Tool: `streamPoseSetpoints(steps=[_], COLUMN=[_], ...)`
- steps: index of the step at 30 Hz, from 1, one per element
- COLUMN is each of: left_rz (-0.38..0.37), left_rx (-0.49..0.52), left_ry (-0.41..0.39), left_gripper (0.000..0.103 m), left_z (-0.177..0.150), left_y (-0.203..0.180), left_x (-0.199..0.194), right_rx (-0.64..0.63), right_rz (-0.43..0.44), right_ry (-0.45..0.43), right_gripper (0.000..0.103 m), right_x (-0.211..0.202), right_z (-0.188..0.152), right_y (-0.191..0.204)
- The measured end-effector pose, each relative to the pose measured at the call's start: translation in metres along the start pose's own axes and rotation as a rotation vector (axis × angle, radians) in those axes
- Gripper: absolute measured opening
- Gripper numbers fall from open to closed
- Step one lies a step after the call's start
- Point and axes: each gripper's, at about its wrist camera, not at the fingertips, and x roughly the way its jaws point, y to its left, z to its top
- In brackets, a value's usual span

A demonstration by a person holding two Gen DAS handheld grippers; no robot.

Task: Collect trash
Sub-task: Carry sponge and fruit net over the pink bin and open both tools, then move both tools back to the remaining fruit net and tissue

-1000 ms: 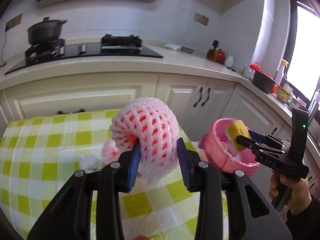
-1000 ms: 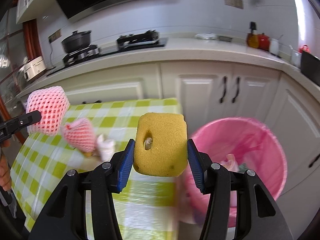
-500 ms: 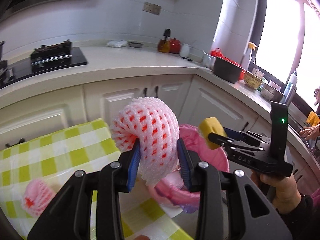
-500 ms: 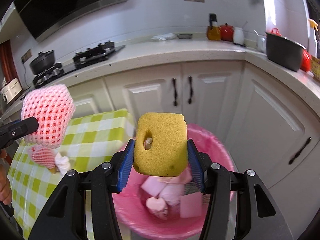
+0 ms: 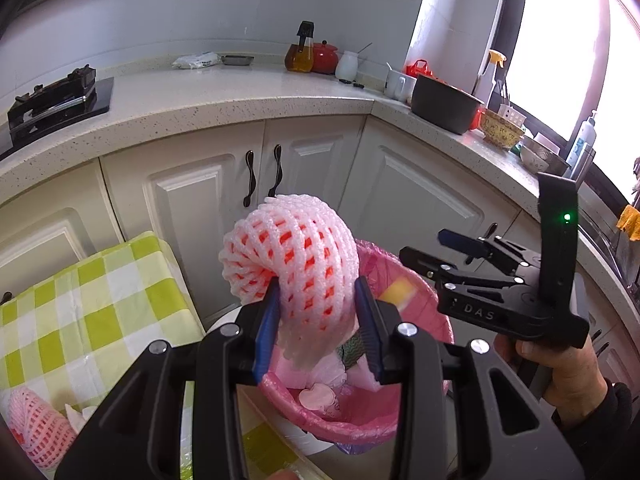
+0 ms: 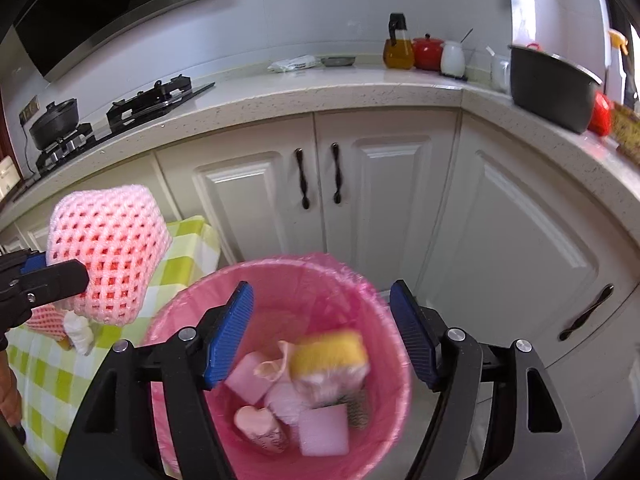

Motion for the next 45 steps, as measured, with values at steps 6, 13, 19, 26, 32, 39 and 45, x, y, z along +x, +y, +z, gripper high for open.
streamPoseSetpoints(steps=[6,13,19,26,32,39,45], left_rz=[-0.015,-0.008,0.004,0.021,0.076,0.15,0.222], left_rx=[0.022,0.04,0.036,-0.018,-0.047,-0.101,-0.165], left_ry=[0.019,0.042,0.027,-0.015,-0.052,-0.104,-0.139], left_gripper=[0.038,0.07,0.07,0.07,0.07,0.071,0.071], left_z=[-0.001,0.004,-0.001,-0.015,-0.034,-0.062,-0.087], left_y=[-0.01,-0.019,-0.013,0.008,0.033,0.077,0.124], left_x=[0.016,0.033,0.019,-0.015,-0.054,-0.112,-0.16], right_rx=[0.064,0.077,0.074,0.067,0.052,0.02,-0.01], right_rz=[-0.009,-0.011,0.003,0.028,0.049,0.093,0.145], right_ry=[-0.018,-0.028,-0.023,-0.014,-0.022,-0.027,-0.014], right_gripper=[0.067,0.067,0.067,0.068,0.073,0.076,0.08], right_x=[-0.016,-0.032,-0.035,-0.039,-0.048,-0.055,-0.055], right_z=[-0.008,-0.015,-0.022,-0.031,-0.035,-0.04,-0.046], right_y=[-0.027,-0.039,-0.033,-0.013,0.013,0.057,0.104])
